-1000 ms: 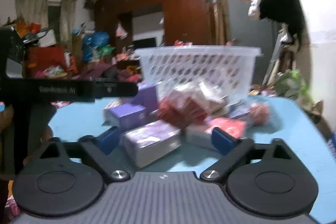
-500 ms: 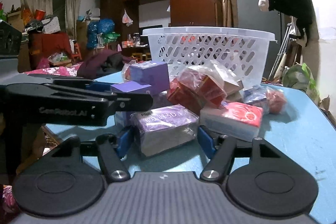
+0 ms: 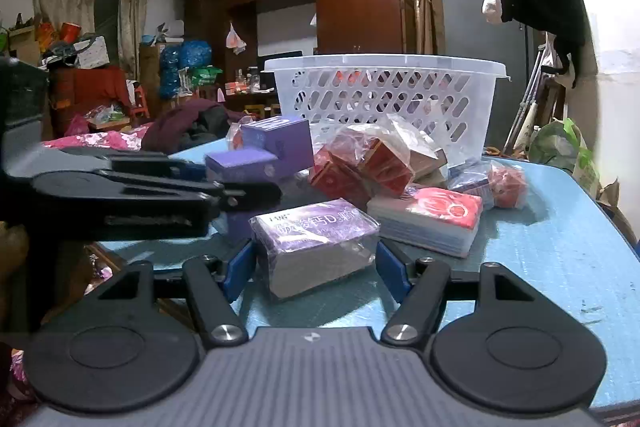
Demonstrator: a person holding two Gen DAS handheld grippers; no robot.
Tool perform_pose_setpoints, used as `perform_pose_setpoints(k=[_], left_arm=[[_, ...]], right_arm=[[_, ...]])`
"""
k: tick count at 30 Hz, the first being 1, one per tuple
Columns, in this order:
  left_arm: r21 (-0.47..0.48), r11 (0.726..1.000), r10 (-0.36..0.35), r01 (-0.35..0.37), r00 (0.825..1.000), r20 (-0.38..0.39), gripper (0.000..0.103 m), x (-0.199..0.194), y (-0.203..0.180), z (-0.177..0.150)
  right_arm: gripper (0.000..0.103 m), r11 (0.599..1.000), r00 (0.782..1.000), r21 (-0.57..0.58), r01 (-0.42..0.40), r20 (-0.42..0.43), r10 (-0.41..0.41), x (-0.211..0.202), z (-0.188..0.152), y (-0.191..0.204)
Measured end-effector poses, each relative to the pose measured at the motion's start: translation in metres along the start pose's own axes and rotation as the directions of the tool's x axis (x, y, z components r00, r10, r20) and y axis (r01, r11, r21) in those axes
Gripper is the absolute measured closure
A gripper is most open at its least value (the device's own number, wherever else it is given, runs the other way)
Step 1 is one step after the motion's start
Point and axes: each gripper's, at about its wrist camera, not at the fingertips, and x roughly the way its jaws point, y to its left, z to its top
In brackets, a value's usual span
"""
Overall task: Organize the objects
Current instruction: 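Grasp a purple box with the left tool while the right tool grasps a purple tissue box, then release both purple boxes into the basket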
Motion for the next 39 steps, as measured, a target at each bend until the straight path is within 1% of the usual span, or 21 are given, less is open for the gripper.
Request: perform_pose_setpoints(k=[5, 9, 11, 13, 16, 19, 21, 22, 25, 27, 29, 30, 31, 32, 33, 34, 35, 36, 37, 38, 39], left_arm=[[-0.011, 1.000, -0.004, 0.004, 0.999, 0.048, 0.061, -0.016, 0.004, 0.007], [-0.052, 0.998, -0.016, 0.021, 0.996, 0.090, 0.061, -0.024, 0.017, 0.021], [-0.078, 0.996, -0.026, 0.035, 0.993, 0.116, 0.061, -0.025, 0.028, 0.038], [-0.100, 0.994, -0.035, 0.049, 0.990, 0.137, 0.061, -0.018, 0.041, 0.063], [-0.116, 0.992, -0.037, 0.053, 0.989, 0.140, 0.061, 0.008, 0.057, 0.108], [-0.143, 0.989, -0.020, 0.035, 0.994, 0.107, 0.061, 0.049, 0.072, 0.152], [-0.175, 0.985, 0.014, -0.006, 0.999, 0.049, 0.061, 0.084, 0.083, 0.172], [-0.197, 0.980, 0.021, -0.017, 1.000, 0.021, 0.061, 0.099, 0.090, 0.176], [-0.226, 0.972, 0.051, -0.060, 0.998, -0.046, 0.061, 0.131, 0.101, 0.177], [-0.222, 0.972, 0.057, -0.070, 0.996, -0.068, 0.061, 0.142, 0.103, 0.173], [-0.216, 0.973, 0.061, -0.079, 0.994, -0.087, 0.061, 0.150, 0.103, 0.171], [-0.200, 0.976, 0.065, -0.084, 0.993, -0.101, 0.054, 0.154, 0.101, 0.170], [-0.186, 0.977, 0.079, -0.100, 0.990, -0.119, 0.028, 0.156, 0.100, 0.168], [-0.185, 0.976, 0.087, -0.111, 0.987, -0.134, 0.014, 0.156, 0.098, 0.166], [-0.197, 0.975, 0.083, -0.107, 0.989, -0.124, 0.004, 0.150, 0.100, 0.163], [-0.202, 0.974, 0.081, -0.099, 0.992, -0.093, 0.004, 0.139, 0.100, 0.161], [-0.199, 0.974, 0.095, -0.105, 0.994, -0.060, 0.004, 0.123, 0.099, 0.157], [-0.193, 0.975, 0.104, -0.107, 0.994, -0.026, 0.004, 0.107, 0.097, 0.153], [-0.189, 0.977, 0.105, -0.102, 0.994, 0.007, 0.003, 0.090, 0.093, 0.146], [-0.180, 0.980, 0.098, -0.091, 0.995, 0.031, 0.003, 0.070, 0.086, 0.134], [-0.170, 0.982, 0.092, -0.083, 0.995, 0.045, 0.003, 0.053, 0.079, 0.121]], right_arm=[[0.035, 1.000, 1.000, -0.001, 0.004, 0.022, -0.004, -0.008, 0.003, 0.001], [0.035, 1.000, 0.997, 0.005, 0.007, 0.077, -0.007, -0.027, 0.015, -0.003], [0.035, 1.000, 0.993, 0.005, 0.015, 0.117, -0.015, -0.035, 0.030, -0.009], [0.035, 1.000, 0.988, 0.005, 0.024, 0.151, -0.024, -0.035, 0.057, -0.020], [0.035, 0.999, 0.985, 0.001, 0.039, 0.171, -0.038, -0.013, 0.104, -0.036], [0.035, 0.999, 0.989, 0.006, 0.041, 0.145, -0.041, 0.030, 0.157, -0.054], [0.035, 0.998, 0.991, 0.001, 0.056, 0.122, -0.055, 0.058, 0.181, -0.060], [0.035, 0.997, 0.992, -0.014, 0.079, 0.100, -0.077, 0.074, 0.193, -0.062], [0.035, 0.992, 0.992, -0.043, 0.119, 0.043, -0.117, 0.103, 0.201, -0.066], [0.035, 0.990, 0.992, -0.053, 0.129, 0.011, -0.129, 0.116, 0.200, -0.069], [0.034, 0.989, 0.991, -0.051, 0.137, -0.002, -0.137, 0.120, 0.195, -0.073], [0.032, 0.990, 0.991, -0.048, 0.134, -0.011, -0.135, 0.121, 0.192, -0.074], [0.025, 0.991, 0.992, -0.052, 0.122, -0.033, -0.124, 0.124, 0.190, -0.075], [0.016, 0.991, 0.991, -0.064, 0.117, -0.059, -0.121, 0.124, 0.187, -0.073], [0.012, 0.987, 0.989, -0.088, 0.133, -0.059, -0.139, 0.120, 0.182, -0.069], [0.005, 0.981, 0.987, -0.115, 0.154, -0.031, -0.158, 0.112, 0.177, -0.066], [0.000, 0.974, 0.984, -0.137, 0.178, 0.004, -0.179, 0.102, 0.173, -0.062], [0.000, 0.970, 0.980, -0.140, 0.197, 0.039, -0.194, 0.085, 0.164, -0.059], [0.000, 0.974, 0.982, -0.127, 0.188, 0.051, -0.183, 0.069, 0.154, -0.057], [0.000, 0.981, 0.987, -0.113, 0.158, 0.047, -0.153, 0.057, 0.144, -0.055], [0.000, 0.989, 0.993, -0.098, 0.109, 0.045, -0.105, 0.042, 0.130, -0.054]])
